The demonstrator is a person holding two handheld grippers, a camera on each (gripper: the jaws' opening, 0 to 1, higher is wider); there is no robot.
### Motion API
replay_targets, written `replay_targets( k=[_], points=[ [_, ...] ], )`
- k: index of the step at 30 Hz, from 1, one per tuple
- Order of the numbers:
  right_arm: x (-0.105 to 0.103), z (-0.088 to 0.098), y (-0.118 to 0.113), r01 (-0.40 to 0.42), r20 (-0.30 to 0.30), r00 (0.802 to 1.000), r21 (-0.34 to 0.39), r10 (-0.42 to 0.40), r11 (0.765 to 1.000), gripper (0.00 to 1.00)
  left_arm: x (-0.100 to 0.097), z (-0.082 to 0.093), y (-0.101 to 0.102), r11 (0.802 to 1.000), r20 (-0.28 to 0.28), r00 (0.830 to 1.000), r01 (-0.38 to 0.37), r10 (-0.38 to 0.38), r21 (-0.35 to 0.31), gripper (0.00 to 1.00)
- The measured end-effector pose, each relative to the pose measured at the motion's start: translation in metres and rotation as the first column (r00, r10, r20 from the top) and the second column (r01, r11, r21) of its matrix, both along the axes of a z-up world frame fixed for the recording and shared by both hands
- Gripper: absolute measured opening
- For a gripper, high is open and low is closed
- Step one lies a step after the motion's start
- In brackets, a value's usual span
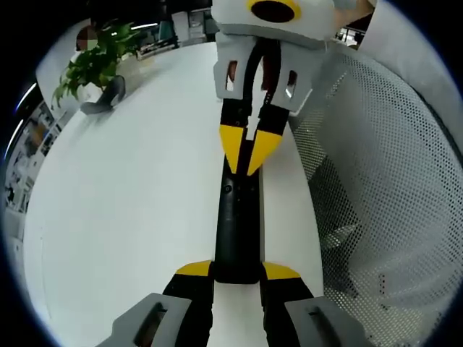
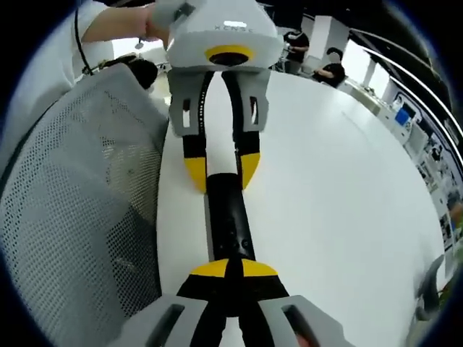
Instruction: Press the specified remote control buttons in sequence, fully releasing each button before pressing the next.
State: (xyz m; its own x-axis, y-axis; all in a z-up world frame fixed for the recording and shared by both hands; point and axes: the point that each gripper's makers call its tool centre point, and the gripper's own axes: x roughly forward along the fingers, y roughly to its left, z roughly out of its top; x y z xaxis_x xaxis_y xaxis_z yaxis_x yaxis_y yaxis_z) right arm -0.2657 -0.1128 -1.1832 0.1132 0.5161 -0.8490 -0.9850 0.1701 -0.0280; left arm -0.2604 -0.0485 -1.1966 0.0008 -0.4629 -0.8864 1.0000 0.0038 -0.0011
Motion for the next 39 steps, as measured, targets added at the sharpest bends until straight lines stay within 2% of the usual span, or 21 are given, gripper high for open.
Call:
replay_targets(
  k=[2,5,8,9,13,16,19,21,23,26,28,30,31,33,36,39],
  points=[
    [0.000,-0.001,0.001,0.001,-0.006,1.000,-0.028,-0.001,1.000,0.01,0.000,0.000,0.000,1.000,0.000,1.000,0.001,-0.001,0.000,0.24],
    [-0.001,-0.003,0.000,-0.030,0.010,0.999,-0.125,0.032,0.992,0.00,0.000,0.000,0.000,1.000,-0.001,1.000,0.002,-0.002,-0.001,0.24],
    [-0.002,-0.004,0.001,-0.030,0.031,0.999,-0.147,0.035,0.989,0.01,0.000,0.000,0.000,1.000,0.000,1.000,0.001,-0.001,0.002,0.24],
    [-0.003,-0.003,0.000,-0.032,0.037,0.999,-0.141,0.037,0.989,0.01,0.000,0.000,0.000,1.000,-0.001,1.000,-0.001,0.001,0.001,0.24],
    [0.000,-0.001,-0.001,0.040,0.020,0.999,-0.004,-0.040,0.999,0.00,0.000,0.000,0.000,1.000,0.000,1.000,-0.002,0.002,0.003,0.24],
    [0.000,0.000,-0.002,0.058,0.032,0.998,0.037,-0.059,0.998,0.00,0.000,0.000,0.000,1.000,-0.001,1.000,-0.001,0.001,0.010,0.24],
    [0.002,0.001,-0.002,0.102,0.019,0.994,0.078,-0.103,0.992,0.00,0.000,0.000,0.000,1.000,-0.002,1.000,-0.004,0.004,0.021,0.24],
    [0.004,0.000,-0.003,0.092,0.044,0.994,0.074,-0.096,0.993,0.00,0.000,0.000,0.000,1.000,-0.001,1.000,-0.006,0.006,0.026,0.24],
    [0.003,0.000,-0.001,0.080,0.042,0.996,0.074,-0.083,0.994,0.00,0.000,0.000,0.000,1.000,0.000,1.000,-0.009,0.009,0.026,0.24],
    [0.002,0.001,0.002,0.031,0.070,0.997,0.057,-0.035,0.998,0.00,-0.001,0.000,0.000,1.000,-0.002,1.000,-0.010,0.010,0.022,0.24],
    [0.000,0.001,0.008,0.012,0.066,0.998,0.072,-0.017,0.997,0.00,0.000,0.000,0.000,1.000,-0.003,1.000,-0.013,0.013,0.020,0.24],
    [0.003,0.000,0.008,-0.001,0.092,0.996,0.029,-0.002,1.000,0.00,0.000,0.000,0.000,1.000,-0.001,1.000,-0.015,0.015,0.021,0.24],
    [0.004,0.000,0.007,-0.033,0.113,0.993,-0.014,0.035,0.999,0.00,0.000,0.000,-0.001,1.000,0.000,1.000,-0.016,0.016,0.021,0.24],
    [0.003,0.000,0.007,-0.066,0.132,0.989,-0.043,0.071,0.997,0.00,0.000,0.000,-0.001,1.000,-0.002,1.000,-0.019,0.019,0.019,0.24],
    [0.002,0.000,0.005,-0.078,0.128,0.988,-0.055,0.085,0.995,0.00,0.000,0.000,-0.001,1.000,-0.001,1.000,-0.021,0.021,0.016,0.24],
    [0.003,0.000,0.000,-0.059,0.102,0.993,-0.050,0.063,0.997,0.00,0.000,0.000,-0.001,1.000,-0.003,1.000,-0.021,0.021,0.014,0.24]
  ],
)
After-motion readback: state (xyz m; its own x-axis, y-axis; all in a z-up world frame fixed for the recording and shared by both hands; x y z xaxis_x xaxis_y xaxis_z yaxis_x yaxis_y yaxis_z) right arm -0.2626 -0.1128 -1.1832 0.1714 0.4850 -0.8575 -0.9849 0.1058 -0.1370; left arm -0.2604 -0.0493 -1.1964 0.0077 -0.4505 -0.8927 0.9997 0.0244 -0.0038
